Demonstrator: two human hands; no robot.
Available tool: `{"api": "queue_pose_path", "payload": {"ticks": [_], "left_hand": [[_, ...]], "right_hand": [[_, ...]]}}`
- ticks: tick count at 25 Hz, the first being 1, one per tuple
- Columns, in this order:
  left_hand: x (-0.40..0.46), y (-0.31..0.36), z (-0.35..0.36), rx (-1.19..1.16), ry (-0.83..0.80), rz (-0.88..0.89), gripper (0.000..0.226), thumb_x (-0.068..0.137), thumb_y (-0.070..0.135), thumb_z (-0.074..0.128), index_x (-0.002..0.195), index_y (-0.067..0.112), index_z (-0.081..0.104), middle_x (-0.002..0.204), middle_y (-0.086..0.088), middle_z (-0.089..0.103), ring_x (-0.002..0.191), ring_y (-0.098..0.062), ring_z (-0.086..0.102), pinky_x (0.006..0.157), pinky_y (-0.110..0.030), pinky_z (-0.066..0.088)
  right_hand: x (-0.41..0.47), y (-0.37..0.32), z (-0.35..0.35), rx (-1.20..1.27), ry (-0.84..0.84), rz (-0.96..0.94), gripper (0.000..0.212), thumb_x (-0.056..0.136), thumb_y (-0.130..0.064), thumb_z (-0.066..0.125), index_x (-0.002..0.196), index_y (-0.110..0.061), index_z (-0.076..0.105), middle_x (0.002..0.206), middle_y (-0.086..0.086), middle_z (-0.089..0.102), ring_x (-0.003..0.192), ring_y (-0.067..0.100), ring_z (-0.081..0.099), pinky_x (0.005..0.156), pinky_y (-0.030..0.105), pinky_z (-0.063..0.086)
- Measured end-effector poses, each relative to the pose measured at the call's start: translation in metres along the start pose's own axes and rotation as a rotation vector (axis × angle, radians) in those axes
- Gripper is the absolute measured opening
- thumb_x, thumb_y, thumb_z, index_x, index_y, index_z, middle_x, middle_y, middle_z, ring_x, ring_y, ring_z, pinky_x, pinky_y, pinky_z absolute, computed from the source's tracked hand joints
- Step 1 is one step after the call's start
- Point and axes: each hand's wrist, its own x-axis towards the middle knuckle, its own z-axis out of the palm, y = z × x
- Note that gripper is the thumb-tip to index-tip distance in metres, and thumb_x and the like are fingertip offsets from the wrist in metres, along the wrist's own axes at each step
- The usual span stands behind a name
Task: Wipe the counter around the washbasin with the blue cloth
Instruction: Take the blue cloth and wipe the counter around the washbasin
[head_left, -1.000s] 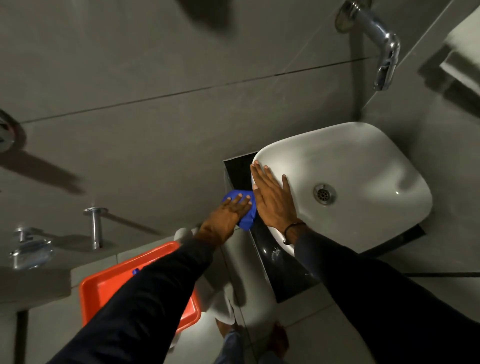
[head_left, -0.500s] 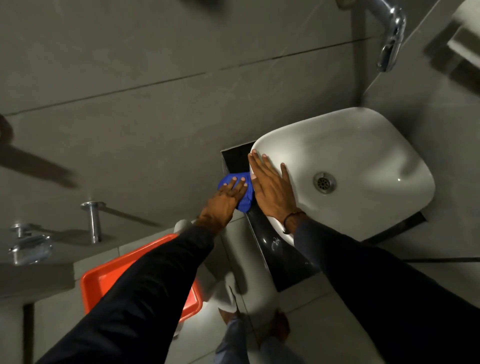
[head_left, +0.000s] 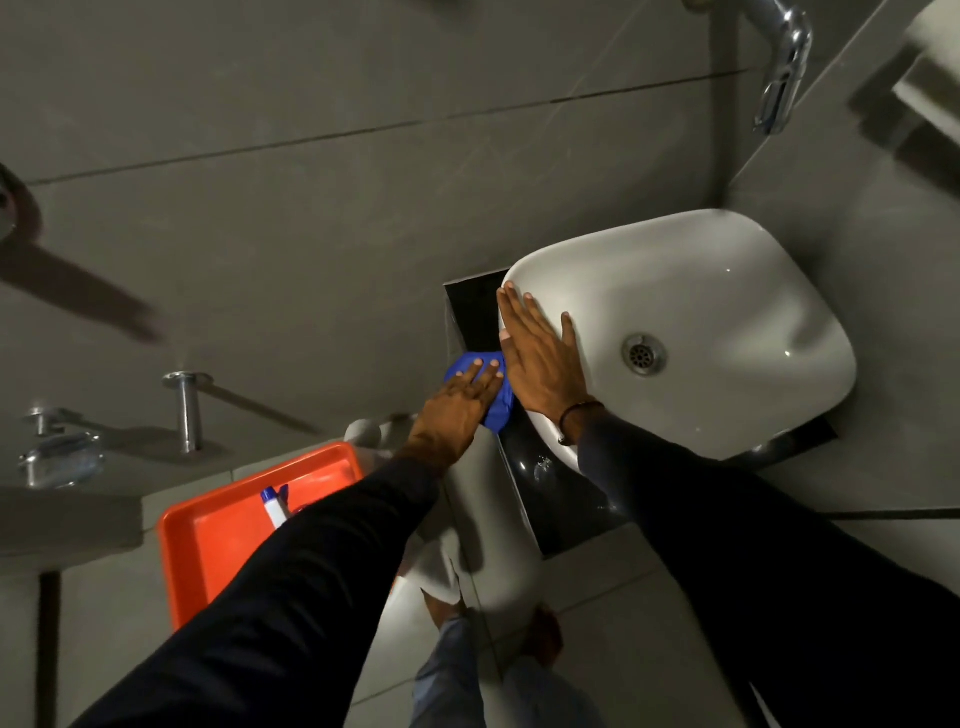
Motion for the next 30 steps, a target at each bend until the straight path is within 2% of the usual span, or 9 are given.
{"api": "queue_pose_path", "payload": {"ticks": [4,7,14,19,23,26,30], "left_hand": [[-0.025,0.014,0.024,0.012,-0.022,0.031,0.086,0.093,-0.006,0.042,0.160,0.024,-0.002,0.170,-0.002,-0.008,0.158,-0.024,-0.006,0.116,-0.034,-0.012],[-0.054,0.034,0.044,0.012,-0.028,0.072,0.086,0.094,-0.002,0.042,0.160,0.026,-0.006,0.170,0.001,-0.010,0.157,-0.023,-0.009,0.118,-0.036,-0.013],[-0.071,0.053,0.041,-0.012,-0.105,0.056,0.080,0.100,0.006,0.044,0.161,0.027,-0.003,0.171,0.003,-0.005,0.158,-0.020,-0.003,0.127,-0.039,0.003],[-0.060,0.062,0.028,-0.002,-0.049,-0.064,0.083,0.094,-0.003,0.040,0.161,0.022,0.000,0.171,0.000,-0.004,0.158,-0.023,-0.001,0.127,-0.038,0.003],[-0.073,0.079,0.048,-0.011,-0.009,-0.023,0.086,0.090,-0.009,0.038,0.161,0.022,0.002,0.171,0.001,-0.002,0.158,-0.024,-0.002,0.127,-0.037,0.001],[-0.097,0.095,0.065,-0.019,-0.005,0.025,0.086,0.092,-0.007,0.041,0.161,0.026,0.003,0.170,0.002,-0.001,0.158,-0.022,-0.001,0.124,-0.037,-0.001],[-0.100,0.098,0.057,0.046,-0.032,0.015,0.082,0.095,-0.003,0.043,0.161,0.023,0.002,0.171,-0.001,0.000,0.158,-0.024,0.002,0.128,-0.041,0.010]], "right_hand": [[-0.001,0.001,0.001,0.016,0.018,-0.006,0.057,0.106,-0.032,0.022,0.160,-0.022,0.006,0.169,-0.002,0.012,0.156,0.021,0.014,0.123,0.061,0.013],[-0.003,-0.002,0.000,0.007,0.031,-0.002,0.058,0.106,-0.032,0.023,0.160,-0.022,0.008,0.168,-0.002,0.014,0.156,0.021,0.015,0.123,0.061,0.014],[-0.009,-0.005,-0.016,-0.023,-0.045,-0.008,0.057,0.106,-0.036,0.023,0.160,-0.022,0.008,0.169,-0.006,0.011,0.157,0.019,0.008,0.124,0.060,0.006],[-0.036,0.010,-0.039,0.011,-0.019,-0.035,0.058,0.106,-0.038,0.026,0.160,-0.020,0.016,0.167,-0.005,0.018,0.157,0.018,0.008,0.124,0.059,0.002],[-0.067,0.024,-0.033,-0.133,-0.078,-0.137,0.058,0.104,-0.035,0.027,0.159,-0.019,0.018,0.167,-0.005,0.019,0.157,0.019,0.009,0.123,0.062,0.005],[-0.081,0.028,-0.022,-0.124,-0.101,-0.146,0.058,0.105,-0.034,0.027,0.160,-0.019,0.015,0.168,-0.003,0.019,0.157,0.020,0.009,0.123,0.062,0.006],[-0.087,0.028,-0.016,-0.088,-0.070,-0.166,0.056,0.106,-0.034,0.024,0.159,-0.019,0.014,0.167,-0.004,0.018,0.157,0.020,0.008,0.123,0.062,0.007]]}}
